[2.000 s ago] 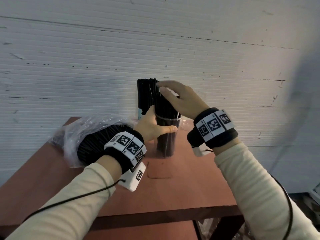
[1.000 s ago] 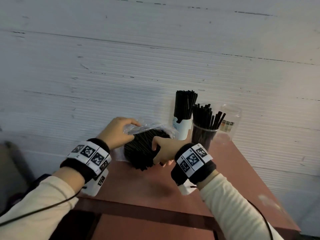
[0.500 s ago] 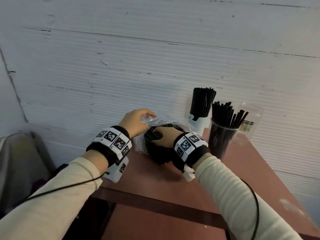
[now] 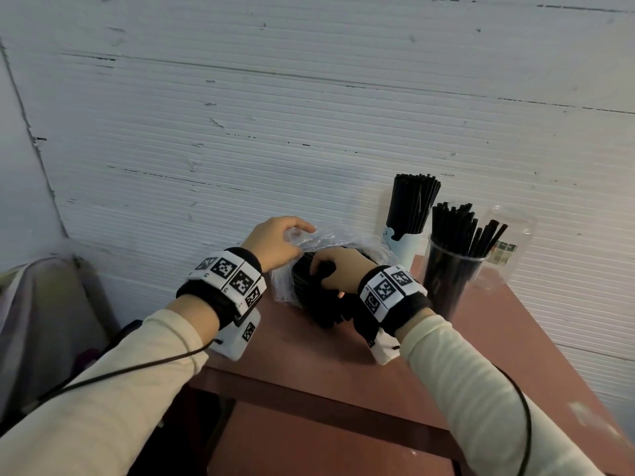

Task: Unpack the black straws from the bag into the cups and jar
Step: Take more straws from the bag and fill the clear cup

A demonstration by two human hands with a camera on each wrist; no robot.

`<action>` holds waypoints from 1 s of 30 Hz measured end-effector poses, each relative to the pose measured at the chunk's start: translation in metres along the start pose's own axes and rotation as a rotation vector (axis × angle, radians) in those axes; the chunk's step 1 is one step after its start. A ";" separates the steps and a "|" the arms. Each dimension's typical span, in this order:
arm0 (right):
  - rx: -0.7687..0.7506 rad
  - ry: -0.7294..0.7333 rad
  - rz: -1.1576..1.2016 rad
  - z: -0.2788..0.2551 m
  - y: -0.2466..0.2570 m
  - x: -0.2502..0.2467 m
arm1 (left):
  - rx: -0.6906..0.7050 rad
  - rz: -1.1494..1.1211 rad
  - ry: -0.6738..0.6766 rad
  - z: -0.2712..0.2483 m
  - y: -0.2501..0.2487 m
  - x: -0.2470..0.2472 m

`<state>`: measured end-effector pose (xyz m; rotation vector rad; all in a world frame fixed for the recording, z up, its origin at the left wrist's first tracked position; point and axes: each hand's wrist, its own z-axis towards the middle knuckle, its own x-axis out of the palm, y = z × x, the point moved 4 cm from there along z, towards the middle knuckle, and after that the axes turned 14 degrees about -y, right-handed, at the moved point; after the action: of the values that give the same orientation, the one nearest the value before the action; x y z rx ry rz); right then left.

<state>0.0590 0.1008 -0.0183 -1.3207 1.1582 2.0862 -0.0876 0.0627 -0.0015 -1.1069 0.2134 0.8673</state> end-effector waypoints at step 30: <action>0.033 -0.025 0.347 -0.063 -0.044 -0.080 | 0.510 0.368 0.175 -0.034 -0.048 0.054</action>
<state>0.1604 0.0812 0.0203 -1.1397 1.4924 2.3002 -0.0092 0.0529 -0.0134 -0.6695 0.7593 0.9690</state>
